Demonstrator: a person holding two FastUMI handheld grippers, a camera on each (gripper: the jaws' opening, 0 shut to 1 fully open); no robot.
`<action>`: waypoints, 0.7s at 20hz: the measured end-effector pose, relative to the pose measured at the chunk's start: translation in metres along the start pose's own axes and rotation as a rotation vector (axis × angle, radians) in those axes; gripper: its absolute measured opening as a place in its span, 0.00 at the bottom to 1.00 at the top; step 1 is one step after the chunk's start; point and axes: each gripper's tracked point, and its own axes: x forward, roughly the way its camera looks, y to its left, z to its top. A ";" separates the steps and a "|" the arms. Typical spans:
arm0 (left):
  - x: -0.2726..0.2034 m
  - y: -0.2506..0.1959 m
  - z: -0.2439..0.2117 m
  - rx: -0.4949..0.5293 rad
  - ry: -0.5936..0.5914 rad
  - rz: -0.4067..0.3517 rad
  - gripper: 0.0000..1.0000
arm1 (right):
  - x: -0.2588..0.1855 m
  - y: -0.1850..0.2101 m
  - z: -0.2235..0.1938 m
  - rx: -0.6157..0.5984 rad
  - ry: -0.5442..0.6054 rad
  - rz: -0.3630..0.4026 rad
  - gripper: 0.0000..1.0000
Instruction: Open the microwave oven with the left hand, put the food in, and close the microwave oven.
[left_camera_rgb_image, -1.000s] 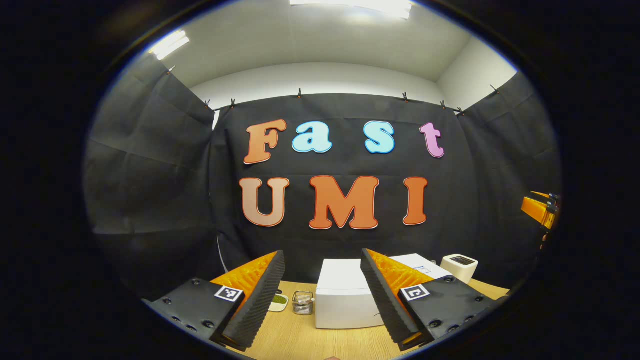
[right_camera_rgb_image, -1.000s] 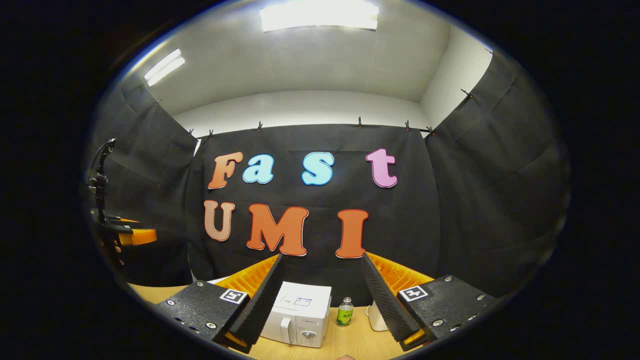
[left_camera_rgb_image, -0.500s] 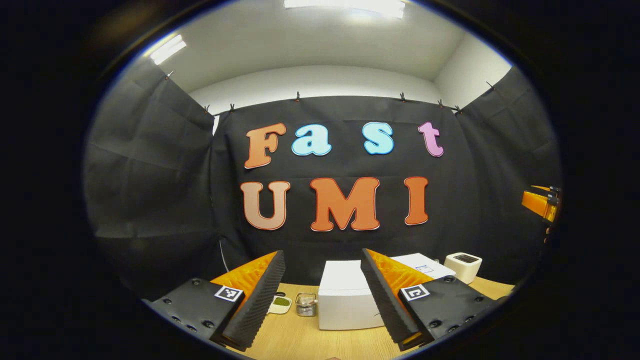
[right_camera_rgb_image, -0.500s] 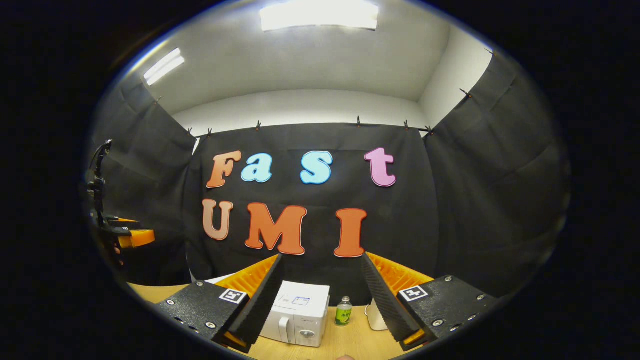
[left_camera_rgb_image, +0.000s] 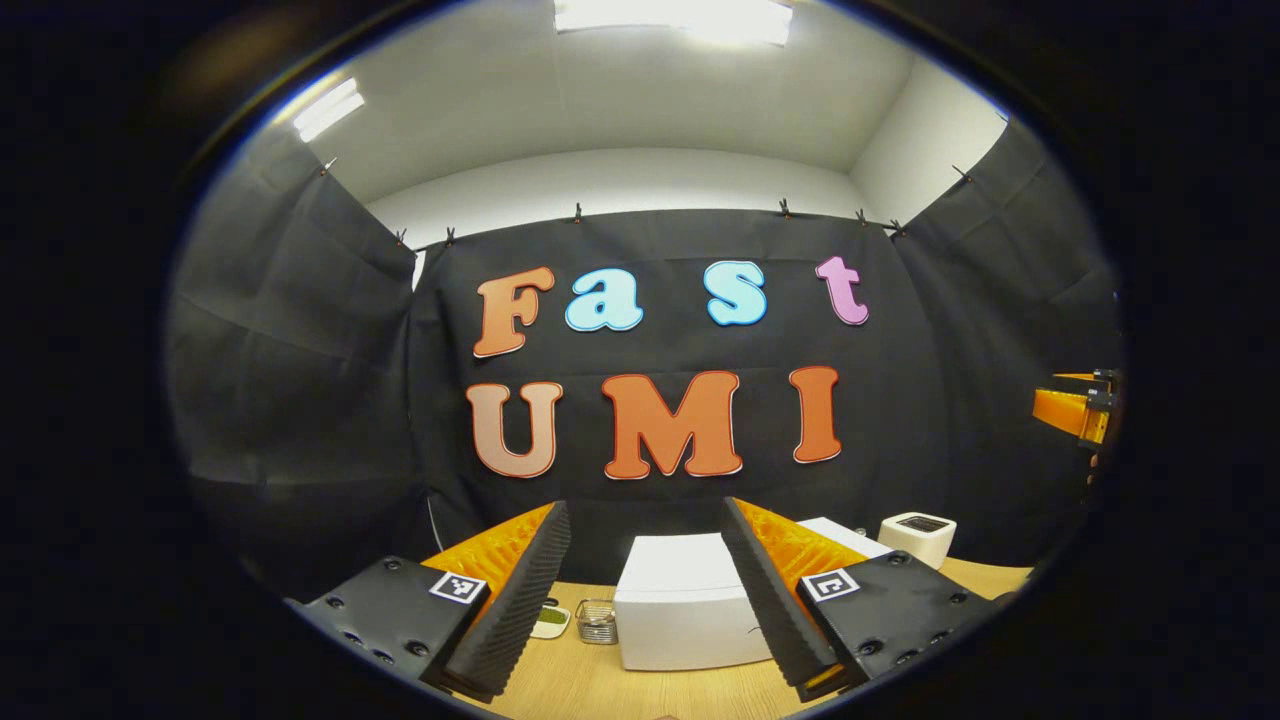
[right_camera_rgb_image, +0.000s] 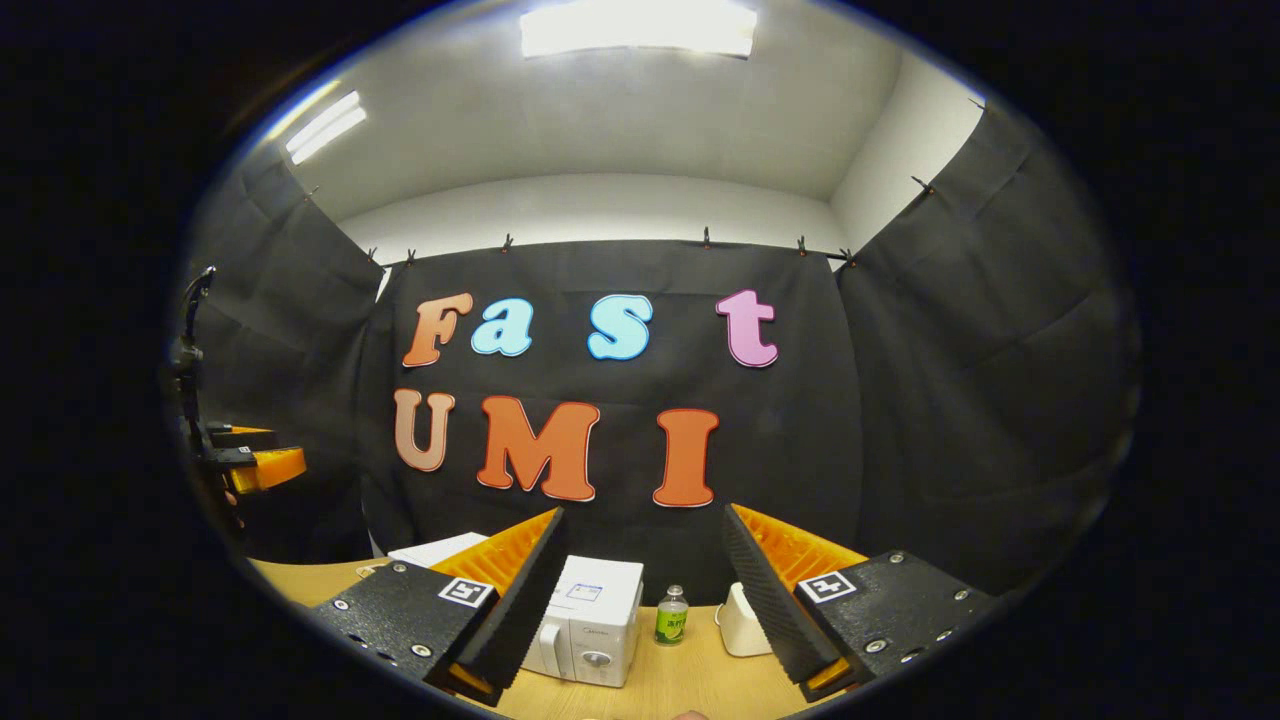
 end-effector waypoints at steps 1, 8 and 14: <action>0.001 -0.006 -0.001 -0.007 0.004 -0.011 0.98 | -0.002 -0.004 0.000 0.003 0.000 -0.005 0.95; 0.011 -0.063 -0.045 -0.024 0.056 -0.083 1.00 | -0.018 -0.033 -0.025 0.030 0.005 -0.045 0.99; 0.019 -0.135 -0.103 -0.030 0.096 -0.167 0.98 | -0.038 -0.048 -0.071 -0.002 0.050 -0.033 0.95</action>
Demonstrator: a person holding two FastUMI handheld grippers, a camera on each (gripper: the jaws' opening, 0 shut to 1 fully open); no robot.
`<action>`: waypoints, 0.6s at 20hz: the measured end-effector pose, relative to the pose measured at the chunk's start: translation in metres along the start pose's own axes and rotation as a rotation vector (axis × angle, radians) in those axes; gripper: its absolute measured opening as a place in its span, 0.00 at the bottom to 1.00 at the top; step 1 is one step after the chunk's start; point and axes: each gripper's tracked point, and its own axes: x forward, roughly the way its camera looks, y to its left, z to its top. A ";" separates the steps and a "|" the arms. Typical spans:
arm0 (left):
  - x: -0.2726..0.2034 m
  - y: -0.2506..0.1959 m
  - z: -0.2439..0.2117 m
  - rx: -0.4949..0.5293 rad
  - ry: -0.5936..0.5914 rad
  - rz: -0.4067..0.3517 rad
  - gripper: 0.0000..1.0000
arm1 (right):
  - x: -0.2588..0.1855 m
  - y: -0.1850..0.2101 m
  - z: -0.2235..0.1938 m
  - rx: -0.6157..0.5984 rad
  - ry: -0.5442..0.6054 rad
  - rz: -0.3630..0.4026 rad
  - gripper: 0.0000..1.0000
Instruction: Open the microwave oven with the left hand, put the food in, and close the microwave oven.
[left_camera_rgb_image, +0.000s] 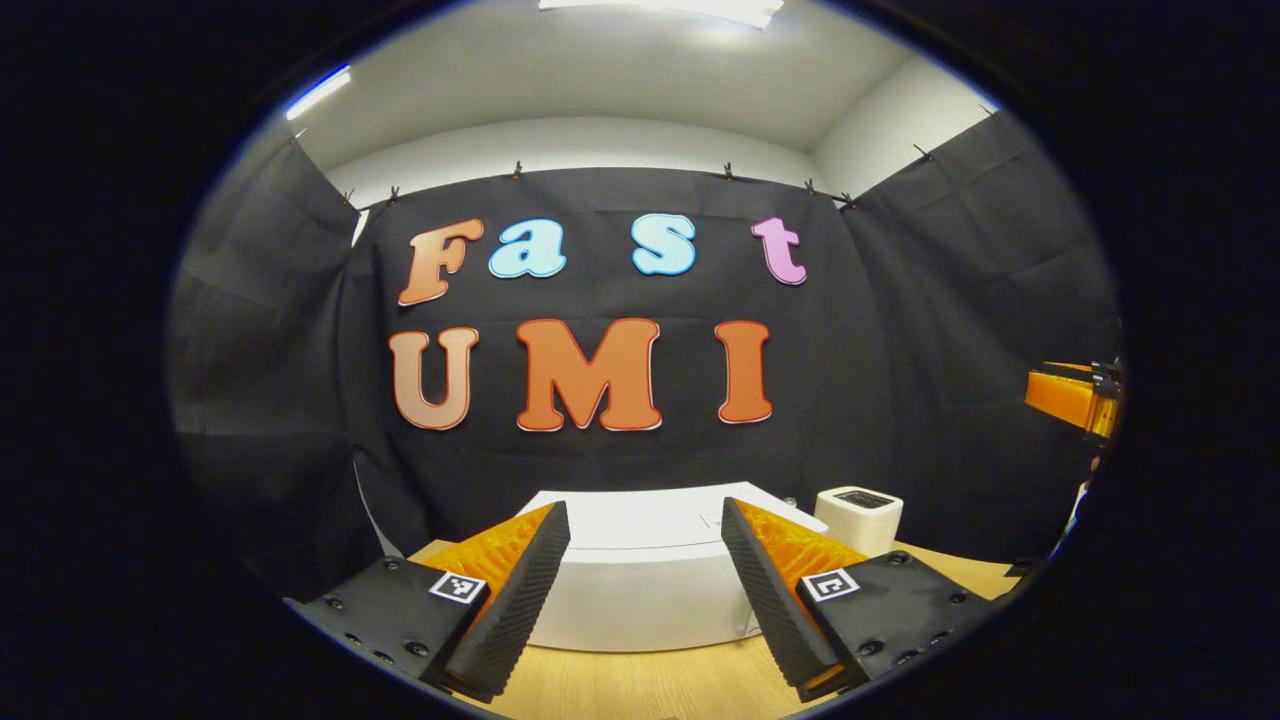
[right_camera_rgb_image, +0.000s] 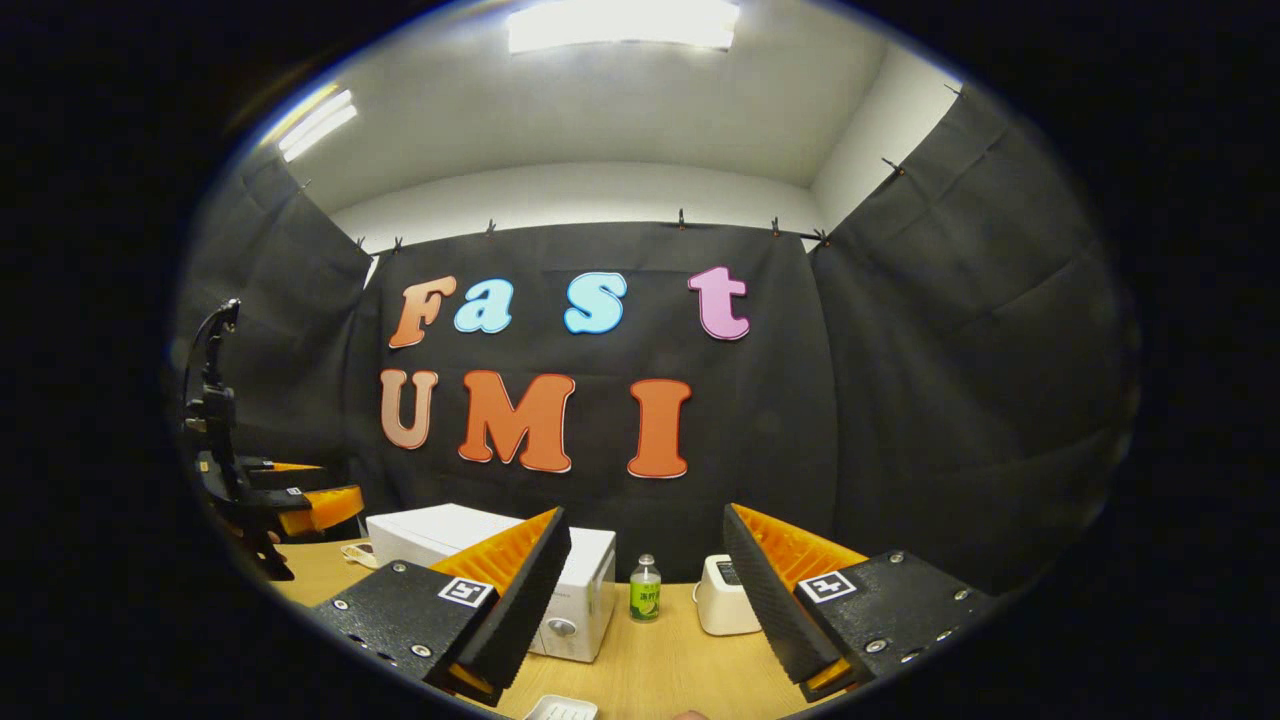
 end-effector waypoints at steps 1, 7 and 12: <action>0.005 -0.011 -0.011 0.002 0.006 -0.014 0.99 | -0.003 -0.006 -0.010 -0.001 0.016 -0.016 0.95; 0.034 -0.074 -0.079 -0.008 0.064 -0.084 0.99 | -0.017 -0.027 -0.077 0.021 0.123 -0.047 0.95; 0.062 -0.104 -0.146 -0.027 0.161 -0.098 0.96 | -0.027 -0.042 -0.123 0.073 0.201 -0.049 0.95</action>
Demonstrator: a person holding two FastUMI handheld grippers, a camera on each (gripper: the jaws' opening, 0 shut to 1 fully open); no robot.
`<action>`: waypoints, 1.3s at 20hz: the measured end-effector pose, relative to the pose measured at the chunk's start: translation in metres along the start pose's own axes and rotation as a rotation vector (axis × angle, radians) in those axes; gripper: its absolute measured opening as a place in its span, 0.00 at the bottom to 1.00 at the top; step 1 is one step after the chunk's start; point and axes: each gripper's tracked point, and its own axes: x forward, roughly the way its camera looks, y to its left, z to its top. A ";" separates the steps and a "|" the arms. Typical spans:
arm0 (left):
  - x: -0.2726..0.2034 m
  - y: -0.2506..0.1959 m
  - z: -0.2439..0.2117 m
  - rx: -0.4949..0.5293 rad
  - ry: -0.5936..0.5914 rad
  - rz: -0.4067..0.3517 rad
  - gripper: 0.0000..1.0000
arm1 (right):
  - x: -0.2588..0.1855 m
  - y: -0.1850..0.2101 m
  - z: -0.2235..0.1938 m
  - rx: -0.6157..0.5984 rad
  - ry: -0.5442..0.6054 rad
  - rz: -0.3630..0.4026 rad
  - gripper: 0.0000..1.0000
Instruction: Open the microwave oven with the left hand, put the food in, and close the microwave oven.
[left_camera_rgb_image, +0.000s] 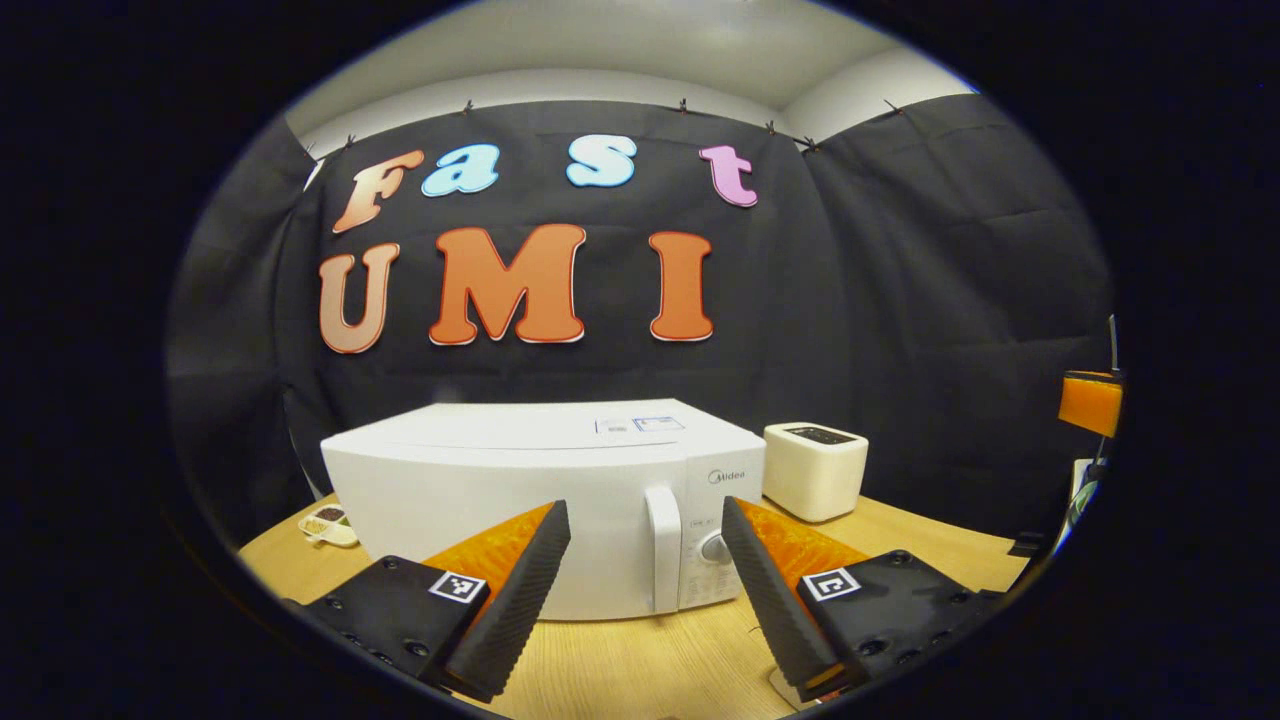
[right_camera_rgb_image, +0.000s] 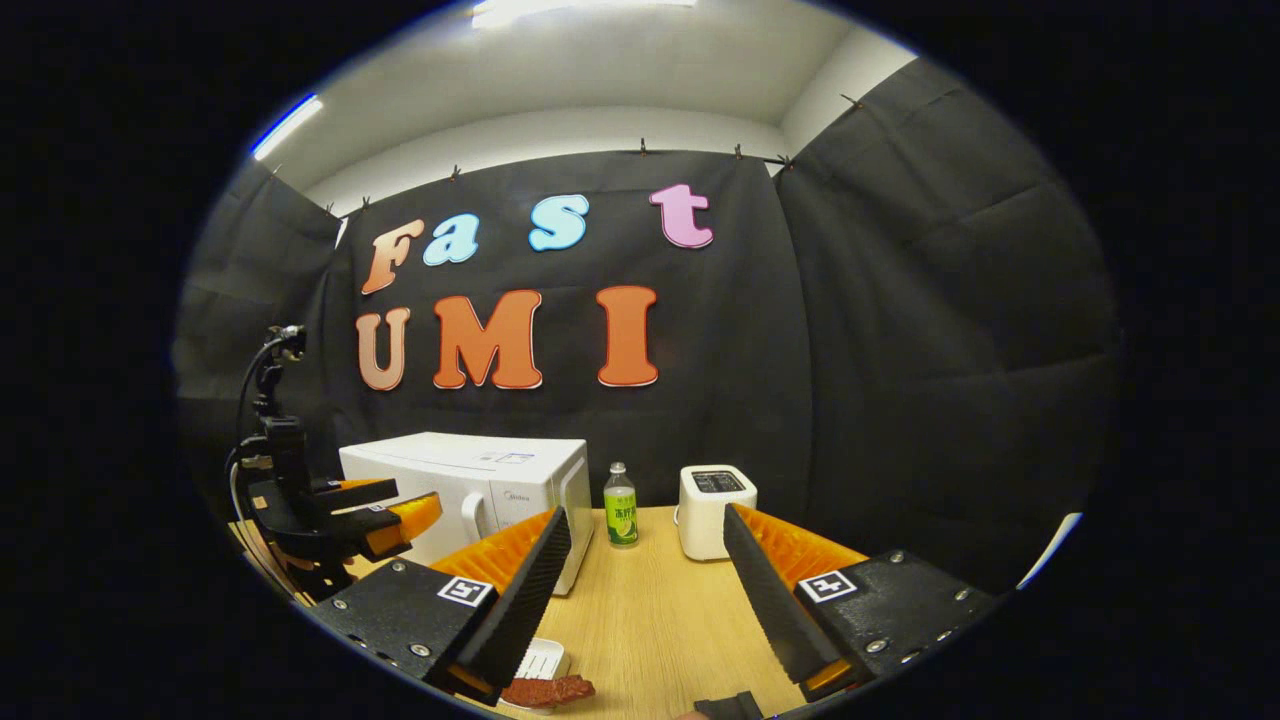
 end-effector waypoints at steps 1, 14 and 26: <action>0.006 -0.003 -0.010 0.002 0.017 0.006 0.96 | 0.000 -0.003 -0.006 0.009 0.006 -0.005 0.95; 0.082 0.004 -0.100 0.025 0.173 0.141 0.72 | -0.003 -0.026 -0.084 0.092 0.143 -0.049 0.94; 0.089 -0.009 -0.107 -0.016 0.164 0.142 0.17 | -0.013 -0.019 -0.095 0.097 0.167 -0.043 0.94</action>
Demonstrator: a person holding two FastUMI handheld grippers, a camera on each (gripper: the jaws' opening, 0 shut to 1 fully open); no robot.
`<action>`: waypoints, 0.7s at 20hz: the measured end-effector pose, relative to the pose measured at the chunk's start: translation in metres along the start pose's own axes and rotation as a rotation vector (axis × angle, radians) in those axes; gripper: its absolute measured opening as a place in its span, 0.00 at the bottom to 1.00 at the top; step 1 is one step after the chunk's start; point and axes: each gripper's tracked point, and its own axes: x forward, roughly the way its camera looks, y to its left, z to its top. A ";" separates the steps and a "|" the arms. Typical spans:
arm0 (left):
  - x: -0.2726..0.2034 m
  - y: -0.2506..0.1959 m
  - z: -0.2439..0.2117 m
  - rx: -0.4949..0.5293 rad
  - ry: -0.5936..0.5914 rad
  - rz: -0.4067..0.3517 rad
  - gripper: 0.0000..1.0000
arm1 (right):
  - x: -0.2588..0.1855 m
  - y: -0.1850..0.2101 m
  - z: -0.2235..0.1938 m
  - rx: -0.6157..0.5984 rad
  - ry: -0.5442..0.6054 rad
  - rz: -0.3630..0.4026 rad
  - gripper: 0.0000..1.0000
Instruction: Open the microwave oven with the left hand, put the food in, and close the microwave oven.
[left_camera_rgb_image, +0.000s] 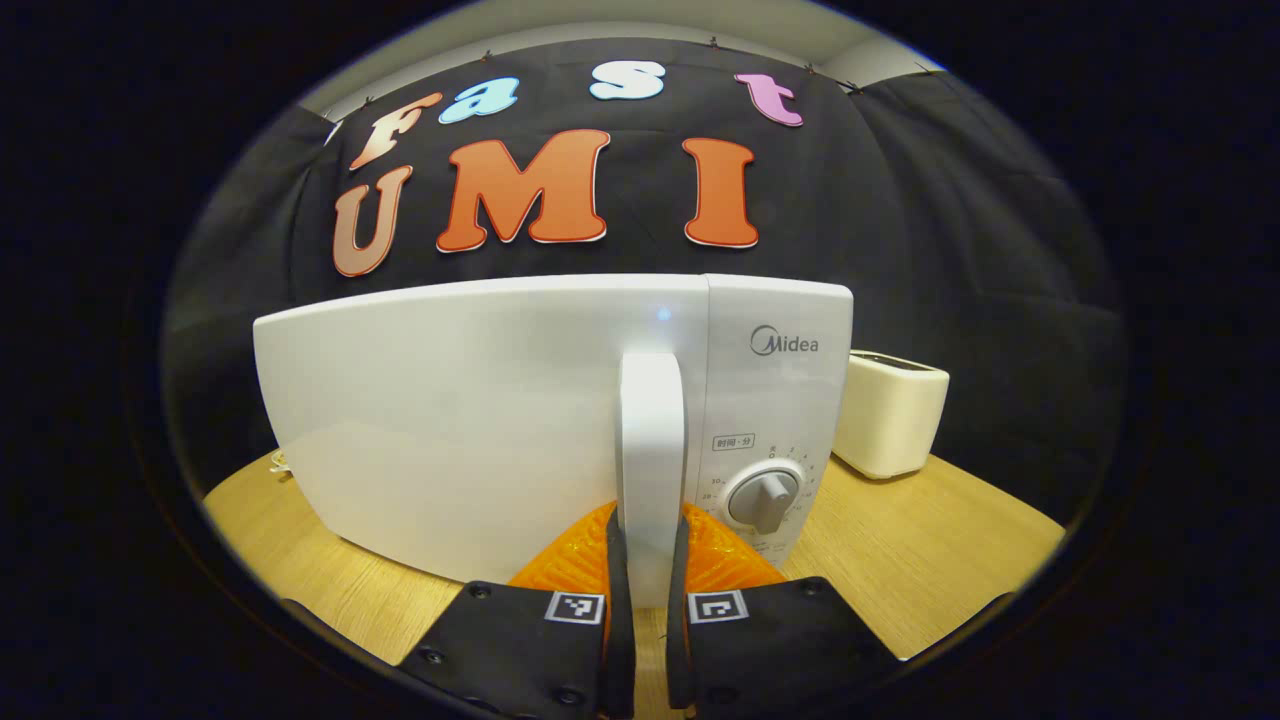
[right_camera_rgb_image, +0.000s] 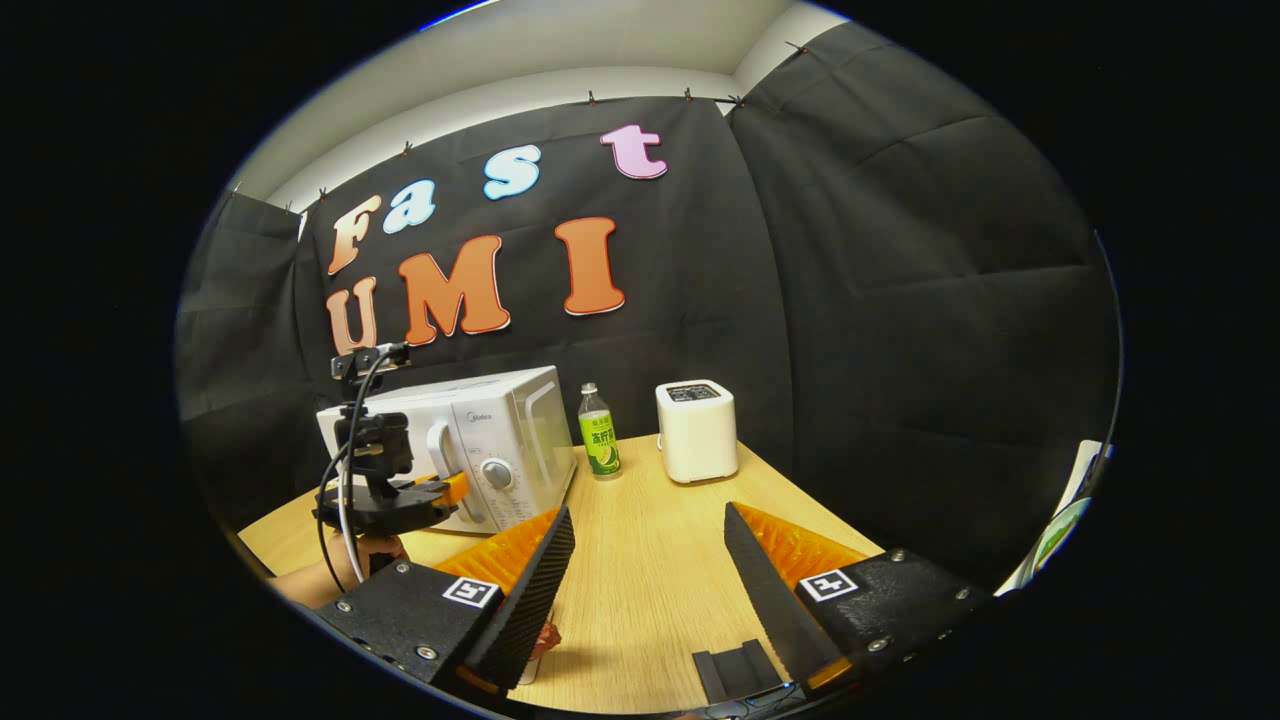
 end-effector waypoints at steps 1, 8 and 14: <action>0.000 0.000 0.000 0.002 0.003 0.001 0.17 | -0.001 0.002 -0.001 -0.001 0.002 0.003 0.94; -0.051 0.008 -0.006 0.011 -0.052 0.000 0.14 | 0.000 0.009 -0.018 -0.012 0.048 0.017 0.94; -0.125 0.037 -0.020 0.024 -0.075 -0.078 0.14 | 0.002 0.025 -0.045 0.011 0.108 0.040 0.94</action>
